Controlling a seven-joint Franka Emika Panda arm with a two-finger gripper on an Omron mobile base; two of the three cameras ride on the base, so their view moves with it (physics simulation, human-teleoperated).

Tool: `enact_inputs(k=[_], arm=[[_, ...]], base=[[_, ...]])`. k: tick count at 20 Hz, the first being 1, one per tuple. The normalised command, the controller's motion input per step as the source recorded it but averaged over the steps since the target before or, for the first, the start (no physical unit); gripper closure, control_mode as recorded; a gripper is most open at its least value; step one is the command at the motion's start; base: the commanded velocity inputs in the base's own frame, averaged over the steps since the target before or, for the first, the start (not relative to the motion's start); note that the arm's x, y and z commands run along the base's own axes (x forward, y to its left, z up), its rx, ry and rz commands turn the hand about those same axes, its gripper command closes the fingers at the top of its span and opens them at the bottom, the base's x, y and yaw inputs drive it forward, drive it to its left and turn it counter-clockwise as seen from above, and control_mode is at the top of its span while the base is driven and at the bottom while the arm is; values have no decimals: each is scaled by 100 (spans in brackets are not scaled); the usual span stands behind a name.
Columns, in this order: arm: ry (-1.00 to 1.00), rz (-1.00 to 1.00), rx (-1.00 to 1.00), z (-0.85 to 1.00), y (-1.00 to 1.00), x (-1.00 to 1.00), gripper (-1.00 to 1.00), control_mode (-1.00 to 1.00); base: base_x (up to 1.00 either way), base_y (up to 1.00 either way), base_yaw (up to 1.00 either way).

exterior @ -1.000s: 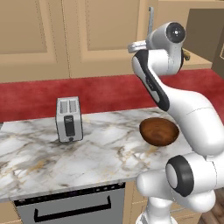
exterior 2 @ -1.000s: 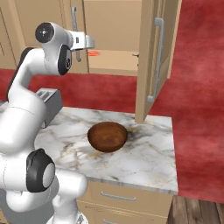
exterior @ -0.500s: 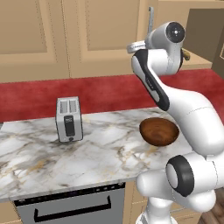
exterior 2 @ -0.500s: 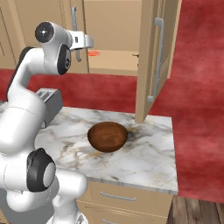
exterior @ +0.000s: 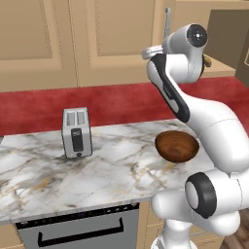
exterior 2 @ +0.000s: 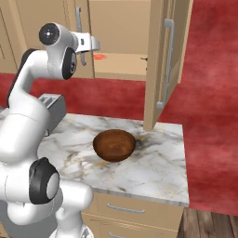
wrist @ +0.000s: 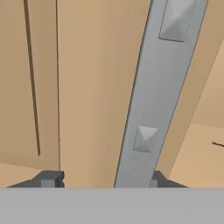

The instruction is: Open the cabinet. Pick the tangerine and banana from the cabinet and place them into the bowl. Then close the cabinet.

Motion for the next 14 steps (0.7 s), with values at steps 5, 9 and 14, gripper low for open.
enact_inputs(k=[5,9,14], arm=[[0,0,0,-10,0,7,100,-100],[0,0,0,-5,0,0,100,-100],[0,6,0,-7,-5,4,100,-100]], base=[[0,0,0],[0,0,0],[0,0,0]])
